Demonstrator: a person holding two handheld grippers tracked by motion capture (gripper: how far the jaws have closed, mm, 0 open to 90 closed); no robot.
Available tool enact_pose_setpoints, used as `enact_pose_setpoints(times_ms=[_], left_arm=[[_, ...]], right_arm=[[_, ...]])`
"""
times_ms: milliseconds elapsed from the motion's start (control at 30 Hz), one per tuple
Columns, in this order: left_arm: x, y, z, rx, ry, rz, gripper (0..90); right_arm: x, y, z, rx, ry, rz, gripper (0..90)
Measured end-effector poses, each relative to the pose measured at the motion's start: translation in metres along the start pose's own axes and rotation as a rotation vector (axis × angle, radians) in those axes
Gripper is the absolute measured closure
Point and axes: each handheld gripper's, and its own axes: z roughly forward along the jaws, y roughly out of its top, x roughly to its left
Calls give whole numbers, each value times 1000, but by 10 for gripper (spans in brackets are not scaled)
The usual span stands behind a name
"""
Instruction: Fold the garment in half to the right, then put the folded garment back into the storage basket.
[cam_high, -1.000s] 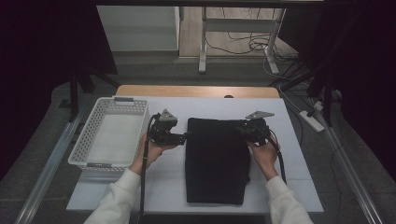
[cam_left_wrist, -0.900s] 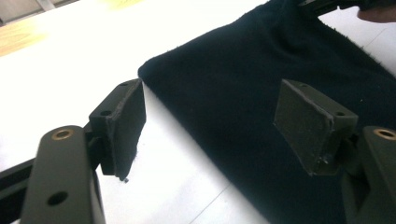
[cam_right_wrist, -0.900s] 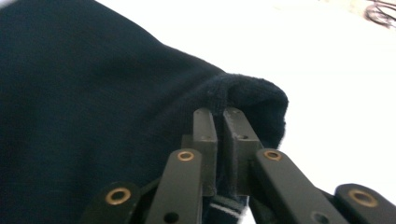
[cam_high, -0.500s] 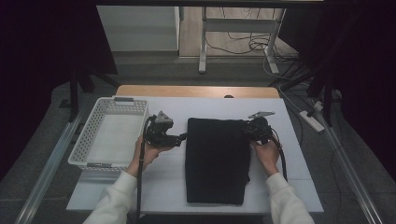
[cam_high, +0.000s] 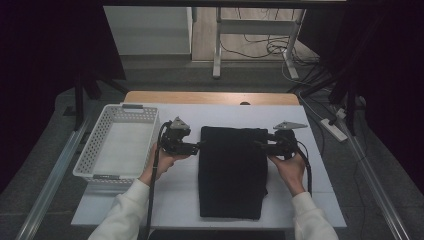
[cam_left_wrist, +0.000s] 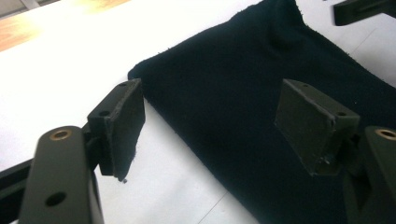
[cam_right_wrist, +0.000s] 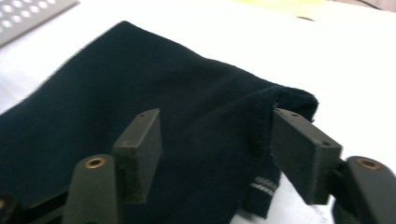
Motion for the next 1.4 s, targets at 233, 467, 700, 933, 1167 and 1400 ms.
enact_pose_setpoints(times_ms=[233, 467, 700, 933, 1167, 1400], left_arm=[[1, 3, -1, -6, -13, 9, 246], [4, 2, -3, -6, -22, 5, 242], [5, 1, 0, 19, -36, 16, 212], [1, 2, -4, 13, -39, 31, 202], [-2, 5, -7, 12, -40, 44, 192], [-1, 5, -8, 11, -47, 36, 189]], right_arm=[[12, -7, -9, -14, 27, -40, 259], [23, -9, -23, -51, 65, -70, 233], [46, -30, -46, -76, 104, -145, 229], [60, -41, -58, -54, 163, -169, 228], [82, -56, -70, -58, 221, -215, 243], [96, -56, -71, -31, 257, -256, 236]])
